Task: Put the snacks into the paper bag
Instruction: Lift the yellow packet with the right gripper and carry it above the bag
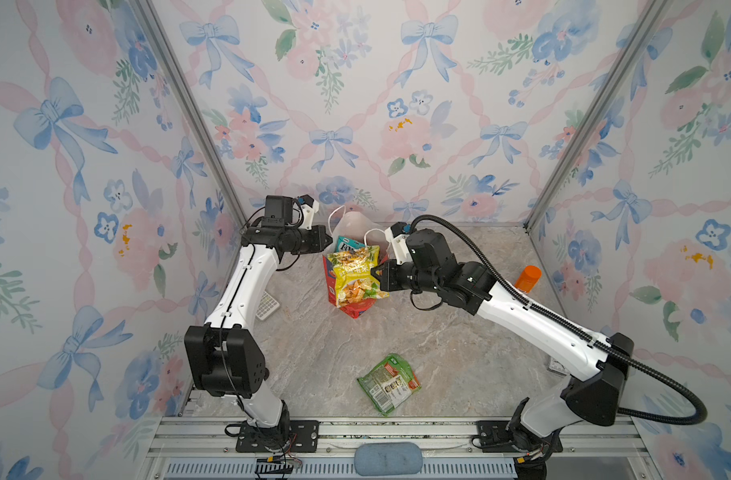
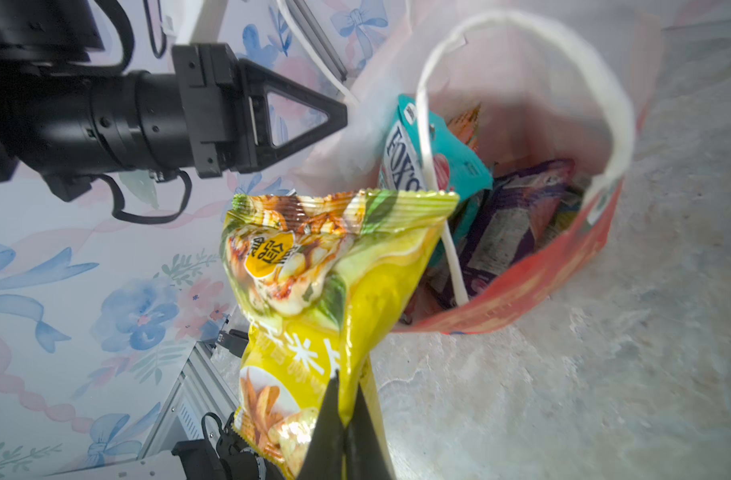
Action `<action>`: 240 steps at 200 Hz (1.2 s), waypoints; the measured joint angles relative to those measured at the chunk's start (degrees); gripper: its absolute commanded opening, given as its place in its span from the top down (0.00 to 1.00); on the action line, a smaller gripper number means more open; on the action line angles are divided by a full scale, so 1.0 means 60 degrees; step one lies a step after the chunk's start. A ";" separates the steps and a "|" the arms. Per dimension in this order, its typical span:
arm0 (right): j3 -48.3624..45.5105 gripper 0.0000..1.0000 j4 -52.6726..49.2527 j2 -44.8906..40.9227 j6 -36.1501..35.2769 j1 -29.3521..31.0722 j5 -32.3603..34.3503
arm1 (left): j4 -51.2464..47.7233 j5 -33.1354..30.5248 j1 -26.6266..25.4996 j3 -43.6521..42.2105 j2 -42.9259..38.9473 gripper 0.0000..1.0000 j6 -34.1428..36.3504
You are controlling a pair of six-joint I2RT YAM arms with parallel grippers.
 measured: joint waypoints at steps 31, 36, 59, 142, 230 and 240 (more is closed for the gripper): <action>0.1264 1.00 0.0080 0.0823 -0.0160 -0.0062 -0.0284 | 0.0004 0.0004 0.0004 -0.0004 0.0000 1.00 0.0000; 0.1446 1.00 0.0117 0.0962 -0.0168 -0.0087 -0.0331 | 0.0004 0.0007 0.0004 -0.0004 0.0000 1.00 0.0000; 0.2069 1.00 0.0244 0.1468 -0.0211 -0.0113 -0.0495 | 0.0007 0.0007 0.0004 -0.0004 0.0000 1.00 0.0000; 0.3912 1.00 0.0481 0.2102 -0.0579 -0.0903 -0.0492 | 0.0004 0.0044 0.0018 -0.0007 0.0000 1.00 0.0000; 0.5282 1.00 0.0776 0.2783 -0.1144 -0.1869 0.0648 | 0.0004 0.0080 0.0018 -0.0015 0.0000 1.00 0.0004; 0.5519 1.00 0.0772 0.3020 -0.1177 -0.1985 0.0743 | 0.0004 0.0080 0.0018 -0.0015 0.0000 1.00 0.0000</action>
